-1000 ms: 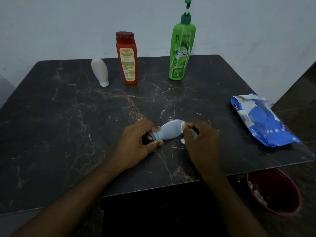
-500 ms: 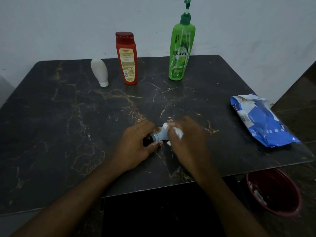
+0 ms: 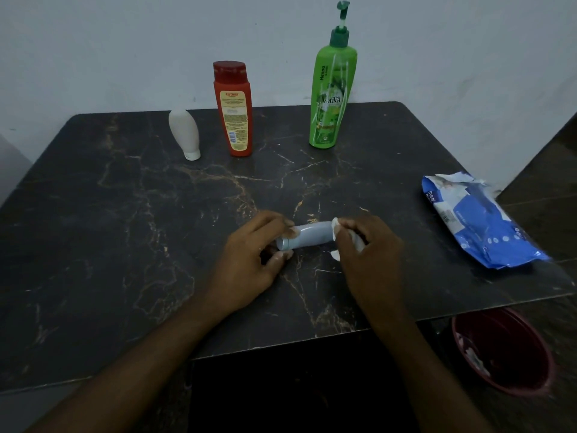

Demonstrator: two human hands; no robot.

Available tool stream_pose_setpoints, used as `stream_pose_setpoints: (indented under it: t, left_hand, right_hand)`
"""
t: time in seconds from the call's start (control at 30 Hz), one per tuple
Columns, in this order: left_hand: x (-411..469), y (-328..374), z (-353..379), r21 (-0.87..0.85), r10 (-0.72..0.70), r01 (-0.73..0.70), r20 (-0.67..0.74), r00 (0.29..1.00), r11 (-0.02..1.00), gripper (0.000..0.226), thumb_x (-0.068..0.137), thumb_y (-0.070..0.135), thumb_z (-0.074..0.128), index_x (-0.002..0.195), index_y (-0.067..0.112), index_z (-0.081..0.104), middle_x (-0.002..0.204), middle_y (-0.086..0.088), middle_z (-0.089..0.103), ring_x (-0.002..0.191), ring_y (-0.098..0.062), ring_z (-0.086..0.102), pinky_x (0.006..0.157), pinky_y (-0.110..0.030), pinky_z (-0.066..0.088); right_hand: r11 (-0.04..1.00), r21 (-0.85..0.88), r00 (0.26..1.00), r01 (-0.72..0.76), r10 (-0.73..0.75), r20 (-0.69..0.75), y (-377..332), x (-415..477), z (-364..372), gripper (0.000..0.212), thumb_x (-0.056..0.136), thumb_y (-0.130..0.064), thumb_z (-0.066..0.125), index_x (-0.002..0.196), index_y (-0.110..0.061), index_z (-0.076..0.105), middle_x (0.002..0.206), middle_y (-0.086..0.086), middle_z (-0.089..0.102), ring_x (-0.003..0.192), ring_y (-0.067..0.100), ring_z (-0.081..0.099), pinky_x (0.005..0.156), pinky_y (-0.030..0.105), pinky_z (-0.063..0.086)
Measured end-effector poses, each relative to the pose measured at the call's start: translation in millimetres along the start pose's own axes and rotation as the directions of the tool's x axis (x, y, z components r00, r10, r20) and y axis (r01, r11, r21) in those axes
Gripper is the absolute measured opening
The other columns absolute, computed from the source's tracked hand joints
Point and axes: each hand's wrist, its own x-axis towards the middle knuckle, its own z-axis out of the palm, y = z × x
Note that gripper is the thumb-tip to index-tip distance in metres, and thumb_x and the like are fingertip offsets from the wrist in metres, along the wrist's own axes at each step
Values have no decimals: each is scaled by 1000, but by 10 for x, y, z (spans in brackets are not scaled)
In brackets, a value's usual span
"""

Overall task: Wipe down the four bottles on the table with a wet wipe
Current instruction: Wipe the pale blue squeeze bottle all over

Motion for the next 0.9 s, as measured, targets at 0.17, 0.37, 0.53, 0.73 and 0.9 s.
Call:
stream_pose_setpoints:
  t: [0.17, 0.37, 0.53, 0.73, 0.9]
  left_hand:
    - [29, -29, -14, -194, -144, 133, -40, 989, 972, 20, 86, 11, 81, 102, 17, 71, 114, 6, 71, 105, -13, 69, 83, -39, 60]
    - [27, -12, -13, -209, -272, 260, -26, 962, 943, 36, 80, 10, 85, 114, 17, 75, 105, 8, 74, 93, -10, 71, 85, -33, 60]
    - [25, -13, -31, -195, -258, 246, -40, 965, 950, 37, 78, 13, 87, 113, 17, 76, 105, 10, 74, 94, -6, 70, 84, -24, 58]
    - [25, -16, -17, -181, -236, 225, -43, 971, 957, 37, 78, 15, 87, 113, 16, 76, 104, 8, 73, 92, -8, 69, 81, -21, 57]
    - [16, -28, -15, -194, -227, 217, -32, 973, 957, 31, 81, 6, 83, 110, 12, 76, 101, 5, 74, 91, -11, 72, 83, -32, 60]
  right_hand:
    - [1000, 4, 1000, -1, 1, 11, -106, -10, -2, 12, 93, -16, 66, 103, -12, 72, 97, 0, 68, 87, 5, 64, 80, 29, 56]
    - [989, -32, 977, 143, -136, 163, -381, -149, 153, 17, 93, -17, 65, 109, -16, 72, 102, -5, 61, 83, 3, 59, 68, 10, 48]
    - [981, -66, 973, 182, -170, 159, -293, -112, 167, 14, 94, -19, 64, 105, -17, 71, 99, -5, 60, 77, 3, 58, 65, 9, 47]
    - [991, -129, 995, 23, -10, 103, -78, 7, 89, 20, 91, -9, 66, 111, -3, 69, 107, 14, 65, 89, 12, 61, 77, -4, 36]
    - [967, -50, 956, 251, -239, 171, -383, -242, 264, 14, 93, -15, 61, 102, -15, 71, 101, -2, 58, 81, 8, 58, 71, 15, 47]
